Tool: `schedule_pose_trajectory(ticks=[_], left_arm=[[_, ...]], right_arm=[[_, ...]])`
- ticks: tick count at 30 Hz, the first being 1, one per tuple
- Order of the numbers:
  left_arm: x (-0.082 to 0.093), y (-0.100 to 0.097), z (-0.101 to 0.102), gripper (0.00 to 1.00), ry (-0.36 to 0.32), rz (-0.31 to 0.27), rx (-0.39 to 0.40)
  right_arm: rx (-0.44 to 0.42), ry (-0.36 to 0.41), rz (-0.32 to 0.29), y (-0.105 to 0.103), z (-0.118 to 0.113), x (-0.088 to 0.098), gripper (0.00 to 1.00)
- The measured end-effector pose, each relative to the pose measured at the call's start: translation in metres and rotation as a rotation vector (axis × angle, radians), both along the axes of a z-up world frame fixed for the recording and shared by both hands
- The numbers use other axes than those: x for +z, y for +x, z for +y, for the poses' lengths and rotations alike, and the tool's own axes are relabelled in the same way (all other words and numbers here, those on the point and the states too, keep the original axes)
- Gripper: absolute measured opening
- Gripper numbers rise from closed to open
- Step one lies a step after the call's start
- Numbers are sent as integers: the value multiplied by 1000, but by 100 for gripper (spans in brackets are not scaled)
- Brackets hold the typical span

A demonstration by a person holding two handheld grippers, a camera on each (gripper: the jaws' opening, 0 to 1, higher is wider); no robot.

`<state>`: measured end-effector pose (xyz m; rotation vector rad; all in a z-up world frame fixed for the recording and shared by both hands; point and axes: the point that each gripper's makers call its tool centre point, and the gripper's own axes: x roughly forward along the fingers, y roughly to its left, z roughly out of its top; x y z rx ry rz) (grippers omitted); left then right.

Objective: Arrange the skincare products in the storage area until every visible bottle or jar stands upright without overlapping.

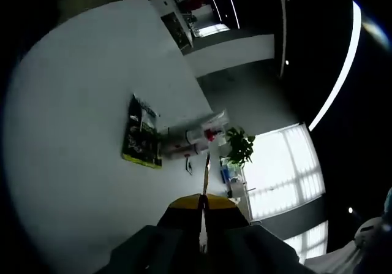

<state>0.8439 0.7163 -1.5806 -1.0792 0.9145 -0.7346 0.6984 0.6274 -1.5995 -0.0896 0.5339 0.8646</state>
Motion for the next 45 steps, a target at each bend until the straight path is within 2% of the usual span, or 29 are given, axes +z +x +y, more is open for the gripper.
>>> schedule_pose_trajectory(ticks=[15,20,25,34,39,45], left_arm=[[-33,75,36,2,142,44,31],[-35,88,39,2,169,51,51],[-50,110,47,2,185,73,57],[-78,132,57,2,270,100,17],[-96,146,60,2,266,143,36],[-114,151,49,2,295,164,6]], right_arm=[[-7,-24,65,-1,-2,-13,28],[-9,-31,69,-1,-3,-14,25],[10,-42,82,-4,0,-18,25],[-5,-82,89,-2,-5,-25,22],[-19,-97,97,-1,-7,-27,21],[-25,-108,108,-1,-9,-31,20]])
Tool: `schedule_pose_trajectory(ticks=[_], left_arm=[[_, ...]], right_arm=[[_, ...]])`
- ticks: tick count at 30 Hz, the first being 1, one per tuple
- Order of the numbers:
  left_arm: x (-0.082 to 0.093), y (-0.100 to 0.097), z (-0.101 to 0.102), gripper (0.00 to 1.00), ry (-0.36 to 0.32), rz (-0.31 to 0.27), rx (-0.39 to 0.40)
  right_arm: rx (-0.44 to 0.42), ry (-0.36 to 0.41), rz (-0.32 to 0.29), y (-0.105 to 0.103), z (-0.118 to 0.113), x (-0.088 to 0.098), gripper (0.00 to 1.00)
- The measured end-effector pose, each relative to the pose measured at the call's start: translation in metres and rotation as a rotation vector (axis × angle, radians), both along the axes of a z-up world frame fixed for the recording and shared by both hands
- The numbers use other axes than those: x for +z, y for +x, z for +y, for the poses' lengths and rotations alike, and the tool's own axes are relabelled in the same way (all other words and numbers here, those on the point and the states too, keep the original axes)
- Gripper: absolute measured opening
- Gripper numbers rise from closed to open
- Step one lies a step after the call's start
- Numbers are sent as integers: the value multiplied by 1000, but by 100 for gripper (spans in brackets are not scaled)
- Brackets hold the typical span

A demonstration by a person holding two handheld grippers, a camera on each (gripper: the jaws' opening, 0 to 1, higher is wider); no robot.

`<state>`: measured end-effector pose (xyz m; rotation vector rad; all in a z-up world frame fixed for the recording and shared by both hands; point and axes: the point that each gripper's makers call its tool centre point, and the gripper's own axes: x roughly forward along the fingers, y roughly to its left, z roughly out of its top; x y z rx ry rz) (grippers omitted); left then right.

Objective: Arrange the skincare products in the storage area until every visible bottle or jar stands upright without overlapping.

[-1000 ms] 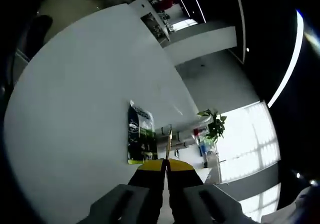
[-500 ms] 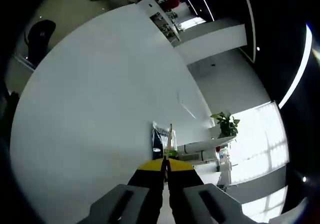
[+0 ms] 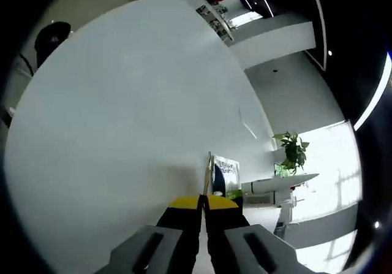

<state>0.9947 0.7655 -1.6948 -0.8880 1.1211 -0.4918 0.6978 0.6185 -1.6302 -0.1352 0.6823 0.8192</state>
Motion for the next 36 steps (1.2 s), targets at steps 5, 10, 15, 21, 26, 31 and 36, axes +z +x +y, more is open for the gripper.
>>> schedule_pose_trajectory(ticks=[5,10,15,21,26,31,36], left_arm=[[-13,7,-2,2,31,14,-28],[-22,6,2,3,120,8,-67],[-25,2,0,4,189,4,-162],[-23,8,-3,4,232,2,-168],[-21,7,0,5,253,9,-153],[-21,6,4,6,268,4,-138],[-20,7,8,11,287,-6,-128]], right_arm=[[5,-6,5,-1,0,-2,20],[4,-5,19,-1,0,-4,19],[3,-4,31,-1,0,-5,19],[2,-12,30,-1,-1,-6,20],[1,-14,27,-1,-1,-6,20],[4,-14,22,-1,-1,-5,20],[9,-17,20,-2,0,-5,20]])
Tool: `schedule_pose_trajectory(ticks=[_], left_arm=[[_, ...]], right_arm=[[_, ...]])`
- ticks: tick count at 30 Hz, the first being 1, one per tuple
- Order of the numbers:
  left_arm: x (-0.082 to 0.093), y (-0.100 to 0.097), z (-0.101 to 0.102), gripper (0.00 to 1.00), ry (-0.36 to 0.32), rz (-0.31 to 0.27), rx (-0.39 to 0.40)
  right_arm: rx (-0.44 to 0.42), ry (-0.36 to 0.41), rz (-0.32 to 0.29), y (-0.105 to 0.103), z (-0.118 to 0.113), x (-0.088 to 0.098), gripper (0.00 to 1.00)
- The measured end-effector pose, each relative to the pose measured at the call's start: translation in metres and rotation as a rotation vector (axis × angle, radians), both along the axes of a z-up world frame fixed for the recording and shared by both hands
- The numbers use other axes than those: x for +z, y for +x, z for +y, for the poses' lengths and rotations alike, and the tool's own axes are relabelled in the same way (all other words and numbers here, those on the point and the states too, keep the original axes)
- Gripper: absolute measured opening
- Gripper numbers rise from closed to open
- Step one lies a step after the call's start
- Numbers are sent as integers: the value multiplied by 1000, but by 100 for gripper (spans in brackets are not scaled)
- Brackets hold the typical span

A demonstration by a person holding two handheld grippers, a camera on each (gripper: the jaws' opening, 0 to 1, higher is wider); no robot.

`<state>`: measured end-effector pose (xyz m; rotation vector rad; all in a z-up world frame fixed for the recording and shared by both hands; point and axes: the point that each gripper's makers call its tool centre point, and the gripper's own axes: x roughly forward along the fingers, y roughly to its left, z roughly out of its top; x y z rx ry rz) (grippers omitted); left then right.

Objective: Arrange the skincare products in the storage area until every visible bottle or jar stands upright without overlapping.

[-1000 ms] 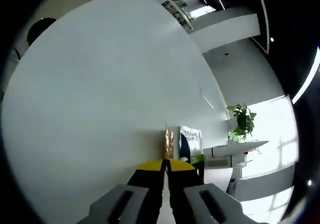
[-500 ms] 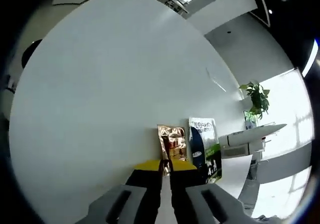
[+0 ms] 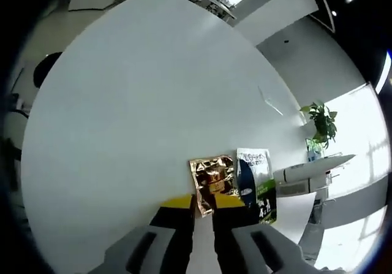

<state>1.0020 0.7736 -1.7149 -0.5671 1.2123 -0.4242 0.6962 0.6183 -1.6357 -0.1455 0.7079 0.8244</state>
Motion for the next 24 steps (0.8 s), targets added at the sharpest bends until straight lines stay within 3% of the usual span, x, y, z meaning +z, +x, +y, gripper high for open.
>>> schedule_pose_trajectory(ticks=[9,11,14,18,24], left_arm=[[5,-3,9,25,49,-50,18],[6,-4,13,30,70,-82,40],[20,-16,10,33,36,-157,71],[46,-54,-8,34,-62,-257,82],[62,-124,-20,40,-100,-310,101]], right_arm=[[12,-1,-10,-1,1,1,20],[12,2,-15,-1,1,3,20],[7,14,-21,1,1,5,21],[12,26,-29,1,3,7,22],[31,29,-46,-1,6,11,21]])
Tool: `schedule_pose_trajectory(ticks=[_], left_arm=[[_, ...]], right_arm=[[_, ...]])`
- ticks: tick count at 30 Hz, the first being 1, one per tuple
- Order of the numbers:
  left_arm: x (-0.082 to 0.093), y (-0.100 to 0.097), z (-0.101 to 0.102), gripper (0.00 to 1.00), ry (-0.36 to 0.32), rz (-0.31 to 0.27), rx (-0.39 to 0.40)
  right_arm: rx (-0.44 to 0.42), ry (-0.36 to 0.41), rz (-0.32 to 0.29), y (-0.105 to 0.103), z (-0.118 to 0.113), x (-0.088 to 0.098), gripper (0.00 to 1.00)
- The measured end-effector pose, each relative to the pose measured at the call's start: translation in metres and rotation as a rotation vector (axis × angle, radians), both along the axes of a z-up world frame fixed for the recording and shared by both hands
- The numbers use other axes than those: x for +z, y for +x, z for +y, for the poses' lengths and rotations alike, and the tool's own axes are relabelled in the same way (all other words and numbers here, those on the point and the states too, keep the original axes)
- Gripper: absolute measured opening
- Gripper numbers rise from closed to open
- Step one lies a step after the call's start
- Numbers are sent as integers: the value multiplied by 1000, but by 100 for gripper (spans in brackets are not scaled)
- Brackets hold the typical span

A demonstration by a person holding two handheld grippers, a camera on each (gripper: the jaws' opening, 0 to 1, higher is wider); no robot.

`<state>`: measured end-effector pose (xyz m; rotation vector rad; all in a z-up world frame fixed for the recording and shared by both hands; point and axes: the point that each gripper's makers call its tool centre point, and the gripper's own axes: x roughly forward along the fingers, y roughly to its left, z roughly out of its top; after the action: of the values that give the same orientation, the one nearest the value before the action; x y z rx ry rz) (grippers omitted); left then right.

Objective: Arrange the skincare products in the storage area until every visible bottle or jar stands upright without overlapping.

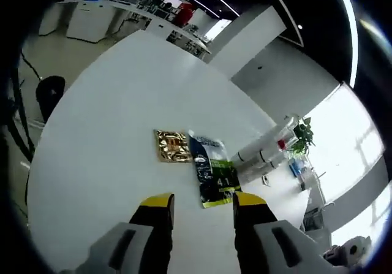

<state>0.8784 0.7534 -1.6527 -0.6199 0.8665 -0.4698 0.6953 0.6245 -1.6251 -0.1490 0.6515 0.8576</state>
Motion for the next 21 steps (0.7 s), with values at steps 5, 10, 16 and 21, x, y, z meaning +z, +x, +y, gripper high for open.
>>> schedule_pose_trajectory(ticks=[5,10,16,21], left_arm=[[10,-77,-25,45,13,-58,-81],[28,-124,-38,50,78,-142,-174],[51,-162,-44,59,280,-341,-325],[39,-177,-34,64,401,-383,-318]], right_arm=[[2,22,-17,1,1,6,22],[25,28,-29,-2,5,8,22],[39,59,-53,-3,8,16,22],[47,66,-56,-4,10,18,23]])
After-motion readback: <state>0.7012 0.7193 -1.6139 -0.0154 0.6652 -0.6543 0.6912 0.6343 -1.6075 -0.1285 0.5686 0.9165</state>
